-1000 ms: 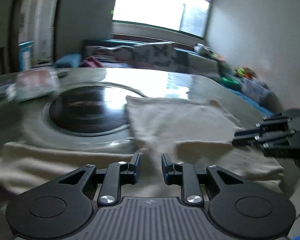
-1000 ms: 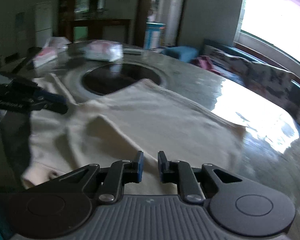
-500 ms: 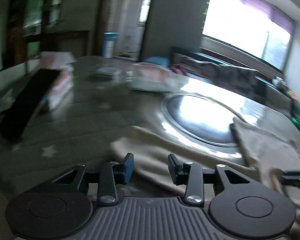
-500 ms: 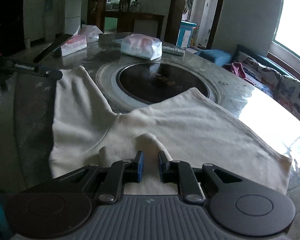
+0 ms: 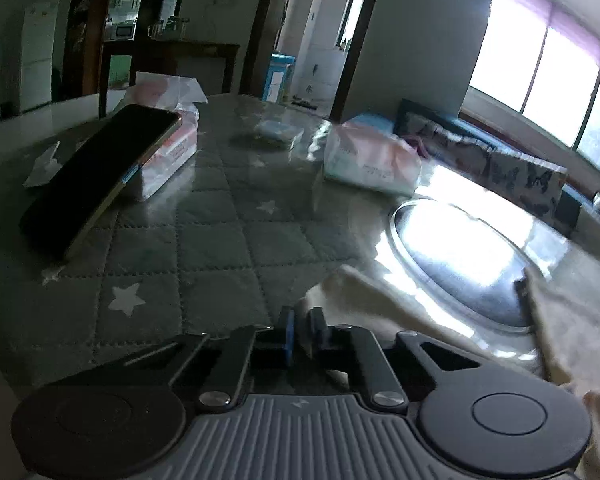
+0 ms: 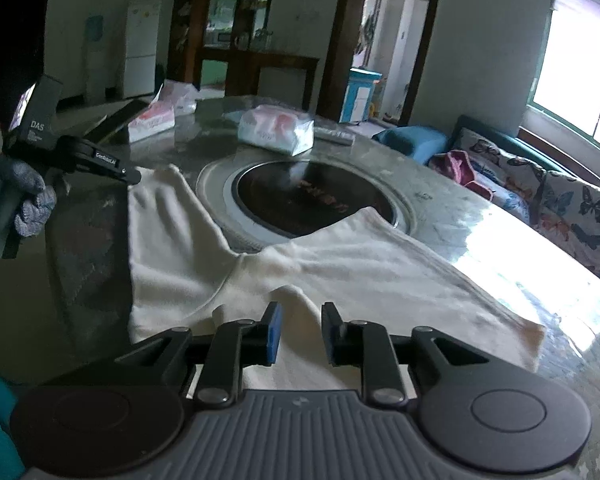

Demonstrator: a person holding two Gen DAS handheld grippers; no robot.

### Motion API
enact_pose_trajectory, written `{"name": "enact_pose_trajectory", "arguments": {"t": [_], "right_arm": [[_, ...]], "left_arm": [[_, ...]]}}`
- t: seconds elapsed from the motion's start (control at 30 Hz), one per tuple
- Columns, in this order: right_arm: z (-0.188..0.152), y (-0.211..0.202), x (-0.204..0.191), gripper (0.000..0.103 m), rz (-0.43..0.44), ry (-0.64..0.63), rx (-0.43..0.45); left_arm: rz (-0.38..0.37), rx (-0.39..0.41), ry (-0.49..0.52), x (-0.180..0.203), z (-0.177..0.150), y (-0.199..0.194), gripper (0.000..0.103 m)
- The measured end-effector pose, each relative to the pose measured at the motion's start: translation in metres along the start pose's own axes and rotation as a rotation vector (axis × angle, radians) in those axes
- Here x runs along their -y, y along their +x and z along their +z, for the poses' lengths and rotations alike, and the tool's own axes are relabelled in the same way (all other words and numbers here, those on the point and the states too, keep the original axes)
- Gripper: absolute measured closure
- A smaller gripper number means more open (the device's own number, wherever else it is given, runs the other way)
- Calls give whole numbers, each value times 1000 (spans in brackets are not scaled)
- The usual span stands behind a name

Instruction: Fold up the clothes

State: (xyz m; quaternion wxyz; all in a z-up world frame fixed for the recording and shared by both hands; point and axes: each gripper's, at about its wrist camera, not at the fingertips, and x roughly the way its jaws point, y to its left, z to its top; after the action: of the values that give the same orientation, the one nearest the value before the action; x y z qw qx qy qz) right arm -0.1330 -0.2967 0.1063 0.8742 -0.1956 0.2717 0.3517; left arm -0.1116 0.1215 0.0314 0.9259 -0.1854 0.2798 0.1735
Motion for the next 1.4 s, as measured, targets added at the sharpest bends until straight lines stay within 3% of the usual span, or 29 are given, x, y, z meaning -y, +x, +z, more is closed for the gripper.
{"name": "enact_pose_trajectory", "arguments": {"t": [0.2,0.37,0.57,0.73,0.97,1.07,1.13,1.2,1.4], "right_arm": [[-10,-18,13,82,-48,44,15],[-26,-33,29,82,-95,120,30],[-52,-54,48,82,-147,219,48],[-76,-68,62,82,-192,306,45],[-101,-74,76,81,-230,407,28],[-106,-74,79,75,-240,433,27],[-104,-73,79,75,-240,442,30],[-103,-72,78,75,-238,448,33],[-94,-61,74,75,-195,452,42]], "left_arm": [[-209,88,59,44,13,-42,98],[-403,104,150,101,12,-72,98],[-617,58,253,175,-6,-89,98],[-742,-17,339,229,-31,-87,98],[-845,-145,434,271,-72,-68,97],[-868,-179,473,277,-88,-63,92],[-871,-192,488,276,-94,-62,71],[-863,-195,494,269,-95,-63,59],[-806,-170,488,231,-87,-62,57]]}}
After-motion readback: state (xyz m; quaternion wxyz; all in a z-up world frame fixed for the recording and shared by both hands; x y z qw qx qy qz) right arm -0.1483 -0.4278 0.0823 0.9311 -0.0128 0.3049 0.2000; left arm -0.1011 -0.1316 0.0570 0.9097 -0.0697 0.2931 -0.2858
